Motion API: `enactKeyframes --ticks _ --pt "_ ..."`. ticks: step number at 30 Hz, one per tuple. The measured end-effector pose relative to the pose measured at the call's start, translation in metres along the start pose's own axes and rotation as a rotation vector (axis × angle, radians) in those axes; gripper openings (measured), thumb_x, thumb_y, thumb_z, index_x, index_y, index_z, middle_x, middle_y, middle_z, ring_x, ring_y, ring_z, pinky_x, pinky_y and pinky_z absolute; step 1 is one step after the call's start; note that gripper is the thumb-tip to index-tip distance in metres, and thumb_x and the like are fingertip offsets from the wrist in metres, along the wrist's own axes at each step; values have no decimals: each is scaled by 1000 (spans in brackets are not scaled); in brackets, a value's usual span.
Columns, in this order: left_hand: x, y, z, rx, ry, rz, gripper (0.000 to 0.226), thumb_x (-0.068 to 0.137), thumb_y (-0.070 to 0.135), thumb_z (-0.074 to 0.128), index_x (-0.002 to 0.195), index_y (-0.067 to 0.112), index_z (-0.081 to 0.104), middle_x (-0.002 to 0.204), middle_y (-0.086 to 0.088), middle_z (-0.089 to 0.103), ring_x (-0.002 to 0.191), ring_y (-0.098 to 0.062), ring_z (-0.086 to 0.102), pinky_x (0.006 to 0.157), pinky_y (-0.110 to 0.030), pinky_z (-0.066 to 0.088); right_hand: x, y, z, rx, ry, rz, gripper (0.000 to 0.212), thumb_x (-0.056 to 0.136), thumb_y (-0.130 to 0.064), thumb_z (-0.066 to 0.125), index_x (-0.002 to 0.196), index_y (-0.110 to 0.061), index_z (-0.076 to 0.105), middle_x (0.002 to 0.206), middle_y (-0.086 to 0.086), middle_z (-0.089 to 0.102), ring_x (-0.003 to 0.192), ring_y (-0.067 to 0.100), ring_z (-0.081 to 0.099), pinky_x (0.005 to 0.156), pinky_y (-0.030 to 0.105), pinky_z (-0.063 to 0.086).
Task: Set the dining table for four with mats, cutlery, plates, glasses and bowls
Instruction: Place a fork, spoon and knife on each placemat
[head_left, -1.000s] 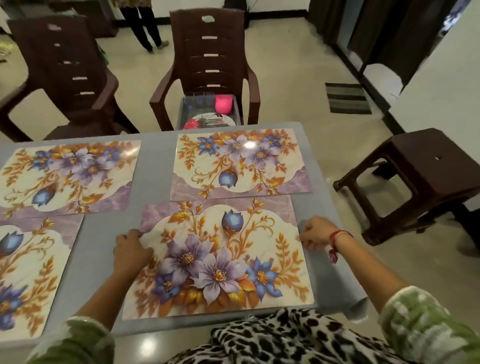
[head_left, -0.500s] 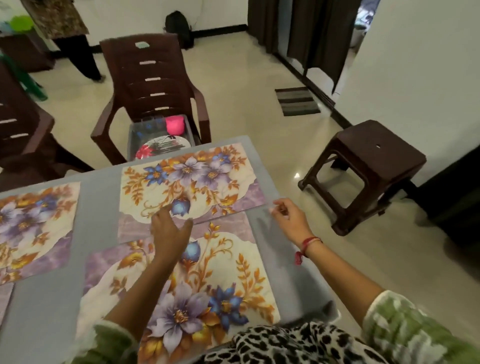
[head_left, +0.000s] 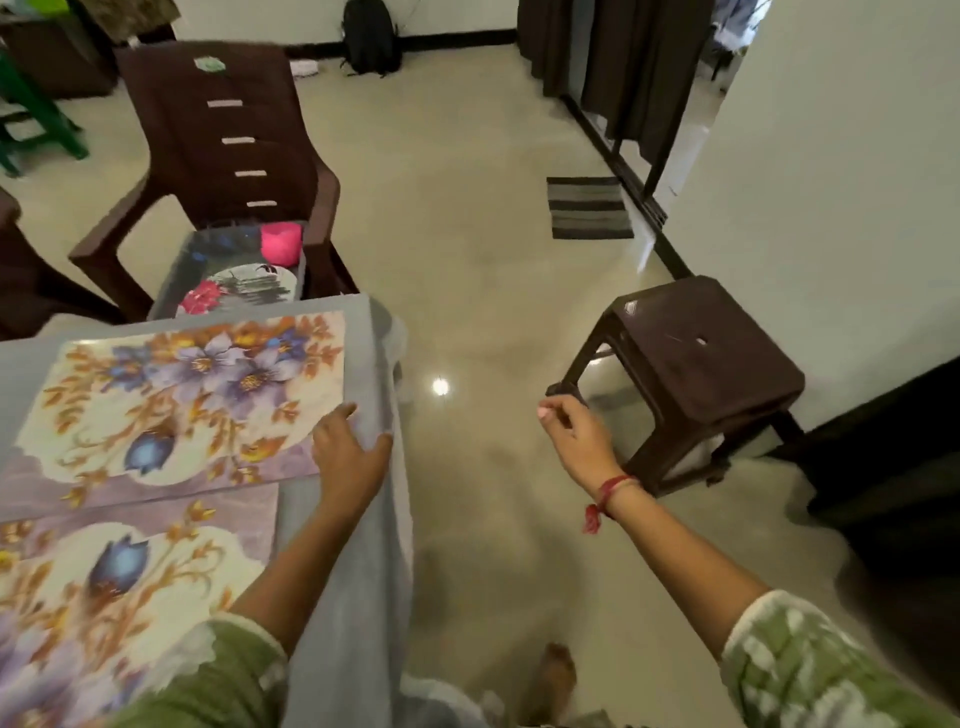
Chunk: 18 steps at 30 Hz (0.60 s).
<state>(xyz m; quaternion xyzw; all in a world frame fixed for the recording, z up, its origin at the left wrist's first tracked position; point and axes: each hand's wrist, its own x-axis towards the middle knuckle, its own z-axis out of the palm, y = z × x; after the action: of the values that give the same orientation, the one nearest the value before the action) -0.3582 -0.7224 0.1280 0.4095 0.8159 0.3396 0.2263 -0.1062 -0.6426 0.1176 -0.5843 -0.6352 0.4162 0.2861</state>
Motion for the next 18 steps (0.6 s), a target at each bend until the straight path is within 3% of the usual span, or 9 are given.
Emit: enactKeyframes --ticks 2,5,8,12,18 --pt "-1 16 15 5 34 -10 55 85 16 66 134 4 41 136 -18 42 129 -30 32 105 -39 27 19 0 -16 2 -42 -32 22 95 -22 53 111 -10 61 99 -3 59 91 9 54 70 5 38" --pt "2 25 22 4 87 -54 53 87 17 65 134 7 42 136 -17 42 129 -30 32 104 -37 28 43 -2 -25 37 -93 -66 23 96 -23 51 113 -11 59 104 -2 59 95 8 53 77 8 42" --pt "9 29 22 27 138 -73 51 87 18 65 132 6 45 134 -18 44 127 -31 36 103 -37 29 65 -2 -27 49 -105 -93 22 96 -23 50 113 -12 60 103 -2 60 94 10 54 71 3 39" --pt "26 33 19 3 204 -125 50 87 22 65 131 8 45 132 -17 46 124 -31 41 102 -40 34 99 -12 -16 89 -197 -116 19 98 -21 47 107 -12 61 101 0 61 99 18 57 86 28 46" --pt "77 34 21 -71 302 -199 52 86 26 65 132 11 45 135 -12 47 123 -29 43 102 -41 36 172 -50 21 77 -335 -215 21 97 -20 49 109 -8 61 103 0 60 97 14 54 83 23 41"
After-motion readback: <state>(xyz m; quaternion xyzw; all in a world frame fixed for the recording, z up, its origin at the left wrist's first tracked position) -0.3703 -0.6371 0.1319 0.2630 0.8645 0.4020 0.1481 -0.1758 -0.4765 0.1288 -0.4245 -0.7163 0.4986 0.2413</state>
